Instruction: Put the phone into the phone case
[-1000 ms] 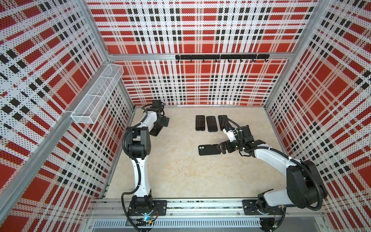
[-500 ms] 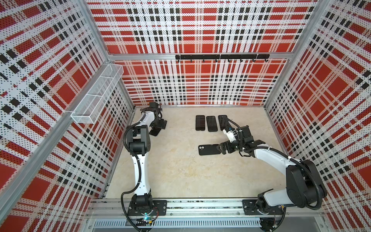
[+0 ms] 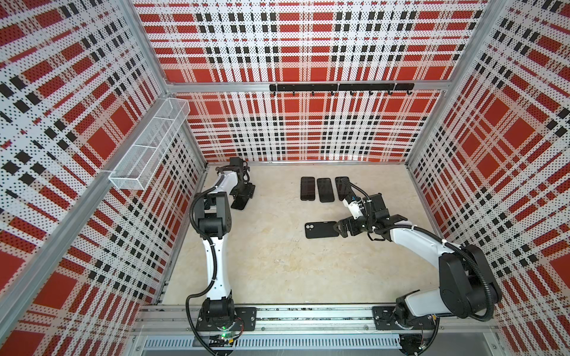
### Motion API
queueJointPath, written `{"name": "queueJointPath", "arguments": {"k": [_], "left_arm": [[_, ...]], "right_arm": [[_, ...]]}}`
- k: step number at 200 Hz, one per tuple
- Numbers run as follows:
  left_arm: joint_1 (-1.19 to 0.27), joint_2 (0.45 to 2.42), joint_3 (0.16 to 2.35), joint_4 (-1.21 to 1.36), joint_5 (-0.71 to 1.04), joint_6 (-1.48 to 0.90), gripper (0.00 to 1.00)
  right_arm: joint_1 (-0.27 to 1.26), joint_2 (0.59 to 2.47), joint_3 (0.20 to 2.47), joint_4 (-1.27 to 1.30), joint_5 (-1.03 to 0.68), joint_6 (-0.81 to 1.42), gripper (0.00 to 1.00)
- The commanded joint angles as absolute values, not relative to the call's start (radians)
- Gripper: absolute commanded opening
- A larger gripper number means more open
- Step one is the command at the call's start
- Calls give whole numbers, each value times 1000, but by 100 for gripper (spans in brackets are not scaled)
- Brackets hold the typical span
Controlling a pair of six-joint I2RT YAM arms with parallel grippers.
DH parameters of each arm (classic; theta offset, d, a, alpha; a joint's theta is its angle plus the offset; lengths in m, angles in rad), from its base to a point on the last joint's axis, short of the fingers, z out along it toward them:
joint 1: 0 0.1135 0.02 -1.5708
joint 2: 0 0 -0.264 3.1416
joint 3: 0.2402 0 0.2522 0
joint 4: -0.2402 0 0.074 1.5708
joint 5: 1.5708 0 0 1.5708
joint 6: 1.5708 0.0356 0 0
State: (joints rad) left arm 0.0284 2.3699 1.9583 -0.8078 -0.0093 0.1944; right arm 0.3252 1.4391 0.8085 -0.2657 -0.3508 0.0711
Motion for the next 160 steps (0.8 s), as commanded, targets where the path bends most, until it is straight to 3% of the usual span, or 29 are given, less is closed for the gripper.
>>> {"name": "queueJointPath", "arguments": {"k": [1,40,78,126,160], "left_arm": [[28,2373,1910,-862,-32,108,77],[-15,2296,1808,-854,-61,5,77],[-86,2137,1569,-743,-36,-137,72],[-257,1916,1339,-644,-42,-333,67],[-323,1814,1352,-700,-116,-308,75]], "right_arm": [[328,1451,831,-270,-339,60,99],[327,1462,831,-270,-337,58,99],[328,1470,831,-269,-339,57,99],[327,1485,835,-263,-351,57,99],[328,1497,839,-266,-365,59,99]]}}
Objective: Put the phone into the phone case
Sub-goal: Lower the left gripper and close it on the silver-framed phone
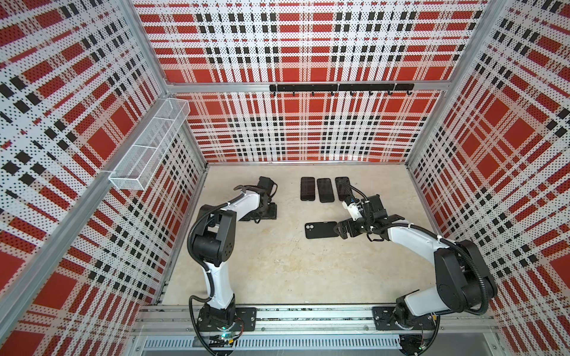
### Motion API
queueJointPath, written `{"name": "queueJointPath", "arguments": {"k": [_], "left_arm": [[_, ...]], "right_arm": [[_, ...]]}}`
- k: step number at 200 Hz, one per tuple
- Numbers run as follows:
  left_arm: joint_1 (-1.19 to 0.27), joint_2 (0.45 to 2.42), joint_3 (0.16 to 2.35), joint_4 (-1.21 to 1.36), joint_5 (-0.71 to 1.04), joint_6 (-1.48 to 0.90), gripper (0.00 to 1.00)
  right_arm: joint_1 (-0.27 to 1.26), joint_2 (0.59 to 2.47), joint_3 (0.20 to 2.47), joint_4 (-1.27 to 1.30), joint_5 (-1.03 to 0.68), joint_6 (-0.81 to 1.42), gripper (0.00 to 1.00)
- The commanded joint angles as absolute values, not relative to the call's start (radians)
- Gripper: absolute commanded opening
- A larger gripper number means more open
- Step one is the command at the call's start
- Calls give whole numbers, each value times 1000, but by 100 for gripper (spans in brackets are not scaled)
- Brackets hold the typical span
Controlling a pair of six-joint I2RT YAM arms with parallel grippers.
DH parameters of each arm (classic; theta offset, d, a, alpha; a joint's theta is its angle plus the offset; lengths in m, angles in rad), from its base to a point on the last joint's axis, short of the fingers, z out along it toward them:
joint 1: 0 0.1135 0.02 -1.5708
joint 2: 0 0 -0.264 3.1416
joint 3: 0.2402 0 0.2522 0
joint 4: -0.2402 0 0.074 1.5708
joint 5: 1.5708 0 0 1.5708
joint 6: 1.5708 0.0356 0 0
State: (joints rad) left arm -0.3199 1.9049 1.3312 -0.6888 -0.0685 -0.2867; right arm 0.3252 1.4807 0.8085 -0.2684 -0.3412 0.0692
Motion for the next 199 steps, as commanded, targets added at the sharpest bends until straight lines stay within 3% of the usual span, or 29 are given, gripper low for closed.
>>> {"name": "queueJointPath", "arguments": {"k": [1,35,50,199], "left_arm": [[-321,1813,1352,-701,-117,-304,75],[-180,1879,1430,-819,-123,-150,96],[-148,1905,1454,-827,-128,-95,100],[-34,2192,1651,-906,-94,122,98]], "right_arm": [[328,1497,839,-266,-365,60,99],[328,1507,836,-259,-371,66,99],[327,1507,833,-259,-369,67,99],[327,1540,842,-270,-342,60,99]]}}
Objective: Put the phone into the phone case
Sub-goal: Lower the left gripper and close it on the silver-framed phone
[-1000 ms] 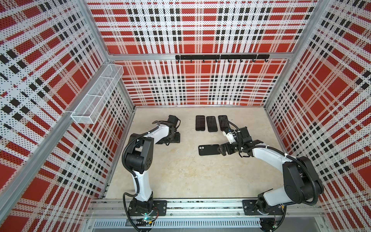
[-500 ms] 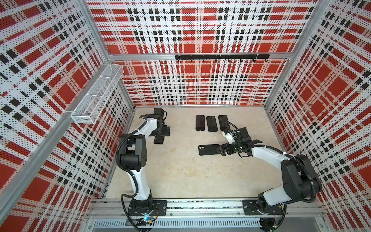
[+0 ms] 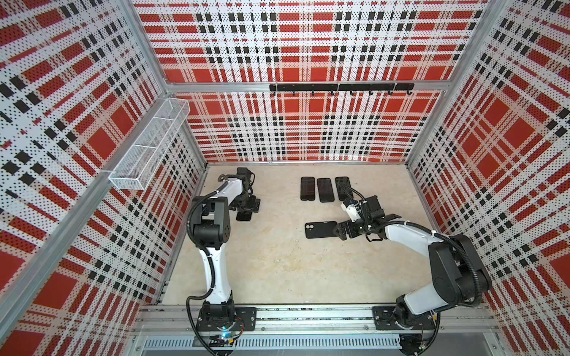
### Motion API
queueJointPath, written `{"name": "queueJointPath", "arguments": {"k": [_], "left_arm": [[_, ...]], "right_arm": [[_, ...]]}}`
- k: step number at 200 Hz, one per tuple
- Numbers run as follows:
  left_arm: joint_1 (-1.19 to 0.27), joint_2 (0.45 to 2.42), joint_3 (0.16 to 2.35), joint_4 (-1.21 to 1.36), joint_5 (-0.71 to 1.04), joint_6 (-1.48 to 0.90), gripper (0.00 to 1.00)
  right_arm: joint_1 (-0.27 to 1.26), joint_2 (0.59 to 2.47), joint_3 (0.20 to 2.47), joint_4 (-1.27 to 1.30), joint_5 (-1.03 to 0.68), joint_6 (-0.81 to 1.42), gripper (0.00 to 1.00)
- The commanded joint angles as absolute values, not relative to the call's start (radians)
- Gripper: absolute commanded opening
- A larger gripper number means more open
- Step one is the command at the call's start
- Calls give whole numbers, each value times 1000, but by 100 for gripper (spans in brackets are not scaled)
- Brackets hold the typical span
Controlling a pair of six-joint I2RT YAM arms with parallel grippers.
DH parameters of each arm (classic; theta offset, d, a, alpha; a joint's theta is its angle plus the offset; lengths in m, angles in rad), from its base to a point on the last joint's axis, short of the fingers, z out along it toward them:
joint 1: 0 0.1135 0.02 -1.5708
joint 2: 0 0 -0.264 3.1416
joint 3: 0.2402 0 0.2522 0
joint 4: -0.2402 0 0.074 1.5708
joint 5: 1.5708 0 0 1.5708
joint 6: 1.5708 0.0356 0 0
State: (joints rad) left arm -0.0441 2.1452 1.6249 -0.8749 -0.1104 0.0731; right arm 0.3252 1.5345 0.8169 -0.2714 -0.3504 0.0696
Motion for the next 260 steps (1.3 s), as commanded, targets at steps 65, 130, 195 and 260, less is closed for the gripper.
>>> {"name": "queueJointPath", "arguments": {"k": [65,130,195,260], "left_arm": [[-29,2275,1670,-923,-21,159,92],[-6,2279,1669,-920,12,140,70],[-39,2083,1606,-862,96,18,65],[-123,1820,1415,-741,231,-135,63]], "right_arm": [[327,1539,845,-267,-334,58,99],[328,1358,757,-140,-258,90,100],[328,1266,684,-10,-297,158,100],[470,1278,700,79,-322,186,100]]}}
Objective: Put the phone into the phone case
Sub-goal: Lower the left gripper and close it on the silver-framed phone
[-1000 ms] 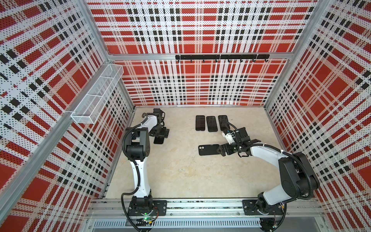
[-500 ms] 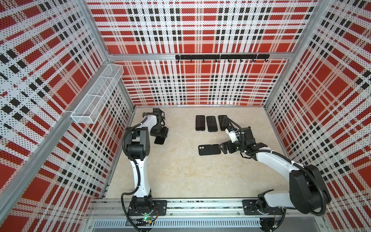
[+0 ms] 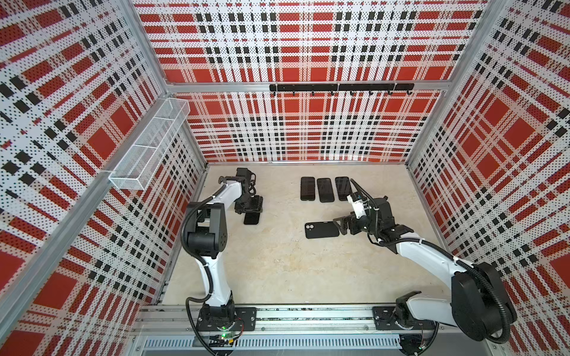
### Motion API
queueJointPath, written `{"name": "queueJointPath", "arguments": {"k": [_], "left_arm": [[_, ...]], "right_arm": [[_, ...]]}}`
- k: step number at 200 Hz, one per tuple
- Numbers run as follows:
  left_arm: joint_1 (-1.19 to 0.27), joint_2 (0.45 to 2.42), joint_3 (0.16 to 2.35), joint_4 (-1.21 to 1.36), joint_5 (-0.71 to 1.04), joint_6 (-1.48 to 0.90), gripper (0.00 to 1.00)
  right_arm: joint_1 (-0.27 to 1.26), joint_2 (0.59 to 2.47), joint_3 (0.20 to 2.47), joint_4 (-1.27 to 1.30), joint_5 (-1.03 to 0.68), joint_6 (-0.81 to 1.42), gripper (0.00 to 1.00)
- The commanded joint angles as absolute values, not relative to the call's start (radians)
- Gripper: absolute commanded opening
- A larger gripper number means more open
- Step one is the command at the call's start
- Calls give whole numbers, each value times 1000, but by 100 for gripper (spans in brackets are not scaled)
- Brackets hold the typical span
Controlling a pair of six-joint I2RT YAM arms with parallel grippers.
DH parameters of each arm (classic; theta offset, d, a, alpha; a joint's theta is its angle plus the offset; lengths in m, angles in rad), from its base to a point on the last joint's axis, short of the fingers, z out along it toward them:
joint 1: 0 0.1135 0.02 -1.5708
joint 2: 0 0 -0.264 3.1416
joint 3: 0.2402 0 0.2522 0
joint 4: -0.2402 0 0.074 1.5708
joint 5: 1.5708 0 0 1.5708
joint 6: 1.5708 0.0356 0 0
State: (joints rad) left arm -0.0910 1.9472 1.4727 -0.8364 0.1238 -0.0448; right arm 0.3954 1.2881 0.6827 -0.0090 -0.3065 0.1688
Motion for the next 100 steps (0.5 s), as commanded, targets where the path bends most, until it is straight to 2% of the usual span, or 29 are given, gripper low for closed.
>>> {"name": "queueJointPath", "arguments": {"k": [1,23,57,86,100], "left_arm": [[-124,1818,1412,-736,233,-138,63],[-160,1723,1303,-604,302,-274,62],[-234,1559,1065,-204,392,-640,54],[-309,1450,846,269,385,-1021,37],[-343,1431,777,425,356,-1177,34]], "right_arm": [[474,1279,701,81,-321,187,100],[531,1282,703,130,-304,219,100],[561,1285,659,295,-354,303,99],[620,1329,639,440,-365,367,91],[650,1361,632,536,-362,407,88]]}}
